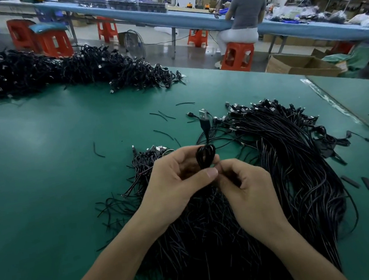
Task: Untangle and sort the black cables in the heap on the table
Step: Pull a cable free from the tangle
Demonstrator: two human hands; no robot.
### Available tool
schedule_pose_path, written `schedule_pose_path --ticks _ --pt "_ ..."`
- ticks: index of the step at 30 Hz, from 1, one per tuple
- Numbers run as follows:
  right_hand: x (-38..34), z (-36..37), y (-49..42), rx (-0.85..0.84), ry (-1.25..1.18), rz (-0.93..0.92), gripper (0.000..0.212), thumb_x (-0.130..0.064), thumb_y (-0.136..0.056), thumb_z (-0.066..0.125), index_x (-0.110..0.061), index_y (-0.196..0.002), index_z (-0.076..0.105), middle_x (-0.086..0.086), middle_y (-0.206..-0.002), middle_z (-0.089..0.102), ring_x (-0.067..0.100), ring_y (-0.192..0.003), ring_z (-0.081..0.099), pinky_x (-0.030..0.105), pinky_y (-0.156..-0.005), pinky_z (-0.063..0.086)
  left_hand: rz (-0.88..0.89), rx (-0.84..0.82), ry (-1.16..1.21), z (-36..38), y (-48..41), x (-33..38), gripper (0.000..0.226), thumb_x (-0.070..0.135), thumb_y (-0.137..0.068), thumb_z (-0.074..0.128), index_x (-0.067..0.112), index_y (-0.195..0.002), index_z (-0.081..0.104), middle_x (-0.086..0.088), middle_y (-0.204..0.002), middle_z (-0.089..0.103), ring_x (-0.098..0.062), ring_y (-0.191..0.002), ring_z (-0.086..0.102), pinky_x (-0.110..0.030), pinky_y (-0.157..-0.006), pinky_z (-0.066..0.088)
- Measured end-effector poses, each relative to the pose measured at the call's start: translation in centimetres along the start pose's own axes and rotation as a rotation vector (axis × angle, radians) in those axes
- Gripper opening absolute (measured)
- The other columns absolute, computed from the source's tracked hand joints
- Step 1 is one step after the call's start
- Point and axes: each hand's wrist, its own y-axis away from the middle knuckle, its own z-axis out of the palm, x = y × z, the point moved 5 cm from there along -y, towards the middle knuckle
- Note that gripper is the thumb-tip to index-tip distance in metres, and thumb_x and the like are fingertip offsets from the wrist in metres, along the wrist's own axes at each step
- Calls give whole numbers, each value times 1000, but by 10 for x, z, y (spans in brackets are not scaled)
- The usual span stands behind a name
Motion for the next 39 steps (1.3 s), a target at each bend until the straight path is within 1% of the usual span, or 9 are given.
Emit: schedule_pose_path --ticks 7,11,14,16,20,27,34,37,39 --pt "42 7 2 -292 -465 489 14 -30 -87 70 -20 -79 75 -4 -65 63 7 -56 55 14 -47 38 57 -156 -320 -9 -4 -7 35 11 -83 77 32 -111 73 8 -97 76 -10 -89 72 -22 -80 55" --pt "79 -28 -12 -112 162 486 14 -27 -96 63 -20 -96 75 -8 -78 70 5 -67 63 14 -61 44 -12 106 -550 -35 -21 -12 45 13 -78 84 31 -115 68 11 -88 75 -4 -81 72 -27 -80 60" --pt "102 -49 -13 -90 673 517 33 -30 -99 58 -13 -127 56 5 -112 58 15 -86 53 26 -74 43 -38 351 -643 -63 -35 -12 51 22 -72 88 33 -115 62 12 -85 70 5 -75 68 -7 -64 51" --pt "115 -51 -8 -132 794 615 33 -29 -99 56 -9 -125 51 9 -109 51 20 -84 53 32 -70 43 -35 404 -804 -74 -41 -14 47 23 -75 86 32 -114 61 14 -93 64 2 -73 65 -6 -62 47" --pt "128 -48 0 -130 882 689 11 -16 -99 50 -5 -100 50 5 -89 50 23 -72 54 35 -62 48 -102 353 -1049 -79 -44 -30 27 27 -84 78 26 -109 66 3 -107 55 -13 -85 65 -33 -86 53" --pt "133 -50 -7 -139 1040 713 15 -13 -97 52 -3 -107 48 16 -109 57 31 -86 59 35 -64 44 -78 318 -1326 -66 -41 -31 28 50 -95 58 27 -95 74 9 -97 53 -12 -88 50 -28 -58 37" --pt "145 -64 -15 -32 849 768 24 -23 -100 50 -10 -80 50 12 -86 59 25 -60 49 28 -52 36 -152 163 -1470 -66 -41 -41 44 54 -95 51 26 -126 63 8 -112 44 -17 -112 41 -31 -62 41" --pt "145 -74 -18 73 544 795 37 -18 -101 52 -5 -67 51 16 -75 65 26 -55 53 33 -52 48 -73 223 -1440 -62 -36 -37 41 51 -94 54 28 -127 63 4 -111 45 -19 -109 43 -30 -64 45" --pt "142 -79 -20 174 304 823 27 -11 -103 47 -2 -81 59 14 -71 59 24 -55 50 41 -60 53 61 294 -1441 -57 -32 -26 32 44 -93 60 26 -117 69 3 -106 48 -20 -102 47 -32 -68 47"
